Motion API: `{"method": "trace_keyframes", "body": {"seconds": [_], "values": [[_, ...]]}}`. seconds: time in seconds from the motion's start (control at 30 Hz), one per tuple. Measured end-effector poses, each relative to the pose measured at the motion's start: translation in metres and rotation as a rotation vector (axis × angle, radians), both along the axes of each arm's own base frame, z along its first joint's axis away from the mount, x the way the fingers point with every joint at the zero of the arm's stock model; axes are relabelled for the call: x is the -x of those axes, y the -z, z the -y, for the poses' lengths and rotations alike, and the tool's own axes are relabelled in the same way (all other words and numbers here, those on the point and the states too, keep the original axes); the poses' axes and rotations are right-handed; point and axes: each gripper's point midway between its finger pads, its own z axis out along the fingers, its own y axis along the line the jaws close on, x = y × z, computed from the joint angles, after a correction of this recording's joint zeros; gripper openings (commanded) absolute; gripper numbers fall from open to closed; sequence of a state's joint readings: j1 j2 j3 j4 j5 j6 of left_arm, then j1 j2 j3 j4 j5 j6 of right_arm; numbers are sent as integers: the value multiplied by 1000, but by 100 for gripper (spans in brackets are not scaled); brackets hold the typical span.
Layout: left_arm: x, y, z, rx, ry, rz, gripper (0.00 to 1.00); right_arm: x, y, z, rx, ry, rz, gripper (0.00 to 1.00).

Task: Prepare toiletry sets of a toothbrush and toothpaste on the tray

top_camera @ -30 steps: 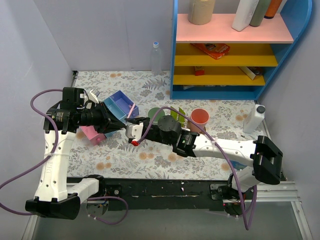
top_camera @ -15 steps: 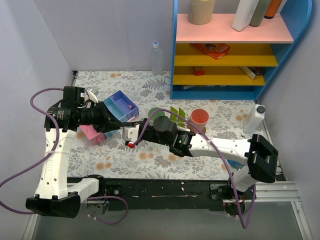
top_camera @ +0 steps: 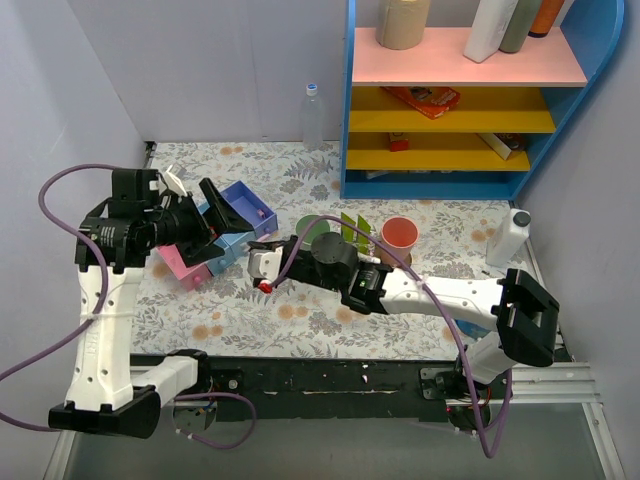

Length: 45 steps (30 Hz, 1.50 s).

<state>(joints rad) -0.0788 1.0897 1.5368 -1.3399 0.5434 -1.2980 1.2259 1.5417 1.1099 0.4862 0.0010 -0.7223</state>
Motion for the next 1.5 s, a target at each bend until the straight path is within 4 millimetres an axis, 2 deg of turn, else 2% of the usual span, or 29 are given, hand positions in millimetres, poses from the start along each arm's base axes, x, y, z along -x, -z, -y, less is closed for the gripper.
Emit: {"method": "trace_keyframes", "body": {"seconds": [0.1,0.23,0.33,0.43,0.53,0.6,0.67,0.8,0.9,0.97,1.1,1.27,1.33,1.5], "values": [[-1,-9,-5,-12,-48,50,98,0,4,9,-5,19,-11,1],[-2,-30,-12,1,-131,155,98,3,4,32,-28,48,-36,1],[-8,-49,-20,12,-209,279,98,7,-13,49,-74,69,-52,1],[-17,-59,-35,-15,-304,401,98,9,-43,72,-142,102,-72,1],[-29,-51,-55,-88,-390,488,98,12,-67,98,-199,137,-90,1],[-39,-35,-70,-166,-438,512,98,12,-79,120,-235,181,-102,1],[-49,-11,-82,-248,-465,512,98,11,-81,137,-253,222,-111,1],[-63,42,-100,-390,-478,481,98,-1,-65,158,-227,324,-128,1],[-67,63,-114,-475,-500,508,98,-13,-40,167,-172,385,-150,1],[-69,66,-124,-528,-521,557,98,-21,-25,173,-141,418,-166,1],[-76,62,-141,-628,-565,672,98,-28,-15,175,-123,447,-182,1],[-80,86,-152,-698,-593,722,98,-34,3,165,-81,459,-196,1],[-81,89,-153,-705,-592,729,98,-35,13,163,-61,461,-203,1],[-82,72,-153,-689,-619,795,98,-35,33,160,-37,464,-220,1]]}}
